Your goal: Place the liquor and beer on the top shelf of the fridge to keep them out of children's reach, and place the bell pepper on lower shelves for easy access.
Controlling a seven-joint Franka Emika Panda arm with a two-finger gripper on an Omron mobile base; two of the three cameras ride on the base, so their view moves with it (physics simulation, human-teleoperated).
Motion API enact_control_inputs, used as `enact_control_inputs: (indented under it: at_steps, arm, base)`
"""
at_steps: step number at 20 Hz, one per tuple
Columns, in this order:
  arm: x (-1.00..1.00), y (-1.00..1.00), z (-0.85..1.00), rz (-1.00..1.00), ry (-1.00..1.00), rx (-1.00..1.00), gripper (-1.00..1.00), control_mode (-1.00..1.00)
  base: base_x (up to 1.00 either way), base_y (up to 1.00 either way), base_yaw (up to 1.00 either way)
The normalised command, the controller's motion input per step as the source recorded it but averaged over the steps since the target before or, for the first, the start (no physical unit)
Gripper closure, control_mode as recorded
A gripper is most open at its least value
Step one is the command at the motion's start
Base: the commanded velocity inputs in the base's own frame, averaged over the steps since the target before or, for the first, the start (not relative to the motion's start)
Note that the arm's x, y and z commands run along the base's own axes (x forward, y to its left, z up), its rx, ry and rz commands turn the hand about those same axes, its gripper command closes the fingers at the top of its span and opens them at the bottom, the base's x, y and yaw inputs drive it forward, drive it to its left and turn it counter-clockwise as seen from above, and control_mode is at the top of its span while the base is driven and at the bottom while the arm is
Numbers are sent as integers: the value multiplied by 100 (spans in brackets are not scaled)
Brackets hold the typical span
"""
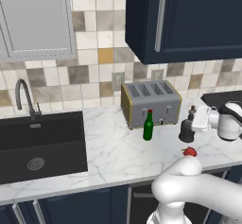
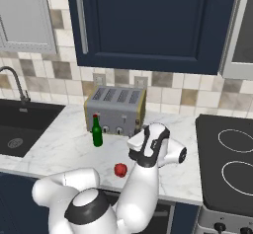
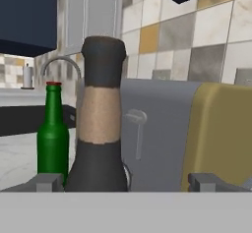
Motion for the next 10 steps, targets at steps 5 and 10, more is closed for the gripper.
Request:
enact_control_inputs:
  at_steps: [5, 10]
  arm:
    - [10, 9, 0, 0, 0, 0, 100, -100]
    - [0, 0, 0, 0, 0, 0, 100, -100]
  base:
    - [0, 0, 0]
    - [0, 0, 0]
